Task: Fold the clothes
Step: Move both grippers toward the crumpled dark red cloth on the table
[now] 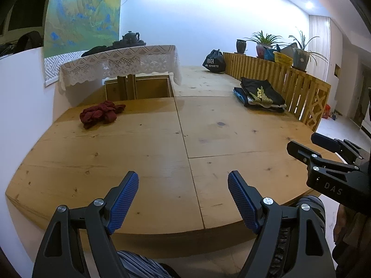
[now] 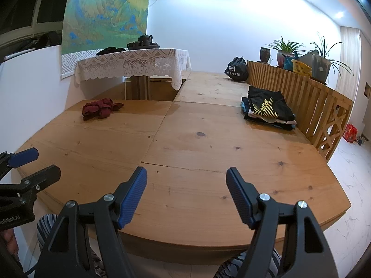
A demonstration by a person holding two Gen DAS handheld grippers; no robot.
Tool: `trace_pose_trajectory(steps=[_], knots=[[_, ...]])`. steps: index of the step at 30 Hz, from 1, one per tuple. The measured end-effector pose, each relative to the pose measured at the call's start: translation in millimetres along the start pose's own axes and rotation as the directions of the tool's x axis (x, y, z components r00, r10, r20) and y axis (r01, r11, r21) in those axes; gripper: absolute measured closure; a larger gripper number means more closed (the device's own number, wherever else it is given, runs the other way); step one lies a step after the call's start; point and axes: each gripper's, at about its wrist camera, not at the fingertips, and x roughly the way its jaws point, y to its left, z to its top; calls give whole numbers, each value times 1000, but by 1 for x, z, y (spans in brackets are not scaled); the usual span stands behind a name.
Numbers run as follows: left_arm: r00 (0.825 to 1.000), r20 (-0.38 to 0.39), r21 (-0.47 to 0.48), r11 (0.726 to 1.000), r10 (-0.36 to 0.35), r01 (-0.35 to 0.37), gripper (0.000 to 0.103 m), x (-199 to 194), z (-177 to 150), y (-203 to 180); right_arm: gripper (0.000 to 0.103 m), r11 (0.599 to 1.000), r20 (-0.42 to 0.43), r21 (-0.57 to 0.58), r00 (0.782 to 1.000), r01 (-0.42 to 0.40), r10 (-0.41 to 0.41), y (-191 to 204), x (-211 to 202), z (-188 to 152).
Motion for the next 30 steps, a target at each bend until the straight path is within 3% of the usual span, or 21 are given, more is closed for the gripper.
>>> trace_pose_trajectory(steps=[14, 30], knots=[[1000, 11, -3, 1000, 8, -8, 25, -2, 1, 2, 33, 1000, -29, 0, 999, -22, 22, 1, 8, -2], [995, 10, -37, 994, 104, -103, 25, 6, 8, 38, 33, 987, -52, -102, 991, -126, 121, 45, 37, 14]])
